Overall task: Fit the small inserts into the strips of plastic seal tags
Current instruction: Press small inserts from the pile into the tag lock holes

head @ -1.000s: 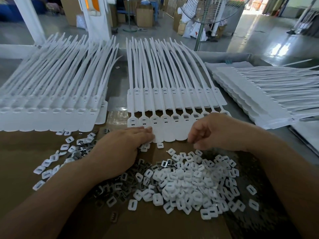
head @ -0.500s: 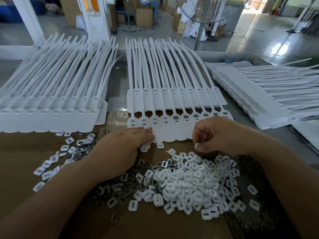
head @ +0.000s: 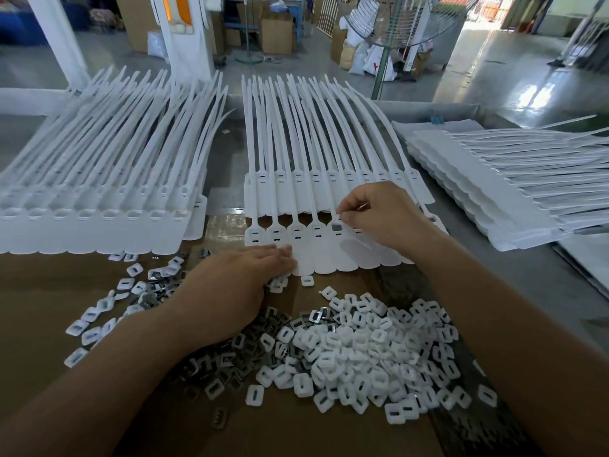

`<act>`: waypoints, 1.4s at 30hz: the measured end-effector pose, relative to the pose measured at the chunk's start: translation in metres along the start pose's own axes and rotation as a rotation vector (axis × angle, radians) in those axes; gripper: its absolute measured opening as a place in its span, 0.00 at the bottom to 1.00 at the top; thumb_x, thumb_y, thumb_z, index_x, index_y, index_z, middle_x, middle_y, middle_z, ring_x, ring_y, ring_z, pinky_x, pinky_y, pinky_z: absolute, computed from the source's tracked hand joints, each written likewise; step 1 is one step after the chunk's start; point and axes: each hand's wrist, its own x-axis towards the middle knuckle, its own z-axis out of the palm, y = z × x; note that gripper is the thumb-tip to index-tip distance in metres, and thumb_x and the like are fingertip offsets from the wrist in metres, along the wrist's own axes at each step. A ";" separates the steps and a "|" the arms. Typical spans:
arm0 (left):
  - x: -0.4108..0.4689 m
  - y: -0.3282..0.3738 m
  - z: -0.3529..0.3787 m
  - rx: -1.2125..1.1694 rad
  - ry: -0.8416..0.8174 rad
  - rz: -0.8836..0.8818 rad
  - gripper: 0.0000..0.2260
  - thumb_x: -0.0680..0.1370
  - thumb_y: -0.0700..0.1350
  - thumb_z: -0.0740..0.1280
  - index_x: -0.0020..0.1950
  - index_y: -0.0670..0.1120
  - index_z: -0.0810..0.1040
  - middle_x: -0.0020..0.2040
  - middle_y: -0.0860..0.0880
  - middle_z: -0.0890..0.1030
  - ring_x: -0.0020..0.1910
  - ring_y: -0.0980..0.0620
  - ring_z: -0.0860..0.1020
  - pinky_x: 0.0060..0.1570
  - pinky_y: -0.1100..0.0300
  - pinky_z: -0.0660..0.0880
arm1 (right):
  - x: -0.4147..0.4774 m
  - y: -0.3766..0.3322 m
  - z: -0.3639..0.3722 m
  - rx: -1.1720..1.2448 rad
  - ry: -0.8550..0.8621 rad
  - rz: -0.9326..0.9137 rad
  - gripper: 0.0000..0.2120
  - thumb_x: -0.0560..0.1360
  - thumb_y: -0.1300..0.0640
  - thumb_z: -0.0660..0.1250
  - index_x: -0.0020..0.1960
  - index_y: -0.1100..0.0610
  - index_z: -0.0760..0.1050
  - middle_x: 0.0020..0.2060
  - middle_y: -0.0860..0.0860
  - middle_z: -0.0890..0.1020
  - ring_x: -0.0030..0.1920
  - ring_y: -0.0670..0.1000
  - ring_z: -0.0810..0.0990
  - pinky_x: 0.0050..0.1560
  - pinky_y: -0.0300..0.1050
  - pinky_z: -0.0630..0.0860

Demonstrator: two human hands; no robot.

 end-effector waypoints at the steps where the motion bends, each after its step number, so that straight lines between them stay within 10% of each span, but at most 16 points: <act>1: 0.000 0.000 0.000 0.002 0.002 0.005 0.28 0.72 0.33 0.58 0.68 0.55 0.68 0.69 0.60 0.65 0.61 0.70 0.56 0.58 0.79 0.45 | 0.002 0.000 0.003 -0.006 0.002 0.002 0.05 0.74 0.60 0.67 0.41 0.51 0.77 0.33 0.40 0.75 0.35 0.39 0.73 0.34 0.31 0.66; 13: 0.001 0.001 -0.001 0.031 -0.010 -0.010 0.28 0.72 0.34 0.58 0.68 0.56 0.67 0.69 0.60 0.64 0.68 0.63 0.62 0.61 0.69 0.52 | 0.010 0.005 0.012 -0.065 -0.072 0.052 0.11 0.73 0.63 0.67 0.36 0.50 0.75 0.33 0.39 0.74 0.36 0.38 0.71 0.35 0.30 0.64; 23: -0.001 0.001 -0.001 0.035 -0.006 -0.009 0.28 0.72 0.33 0.58 0.68 0.55 0.67 0.69 0.60 0.64 0.68 0.61 0.64 0.60 0.69 0.54 | 0.006 0.004 0.012 0.013 0.005 0.061 0.03 0.70 0.63 0.71 0.42 0.57 0.82 0.35 0.45 0.78 0.46 0.46 0.77 0.56 0.45 0.74; 33: -0.002 0.000 0.002 0.021 -0.004 -0.010 0.28 0.72 0.33 0.59 0.68 0.56 0.68 0.69 0.60 0.65 0.63 0.68 0.58 0.61 0.70 0.52 | 0.019 -0.002 0.008 0.025 -0.094 0.196 0.10 0.68 0.64 0.73 0.33 0.52 0.77 0.35 0.46 0.78 0.38 0.43 0.74 0.36 0.34 0.69; 42: -0.002 0.003 0.000 0.023 -0.033 -0.024 0.28 0.73 0.34 0.58 0.69 0.57 0.66 0.69 0.62 0.63 0.61 0.71 0.54 0.61 0.71 0.50 | 0.002 0.006 0.004 0.022 -0.077 0.052 0.09 0.71 0.63 0.70 0.37 0.50 0.77 0.35 0.42 0.78 0.39 0.40 0.75 0.39 0.32 0.70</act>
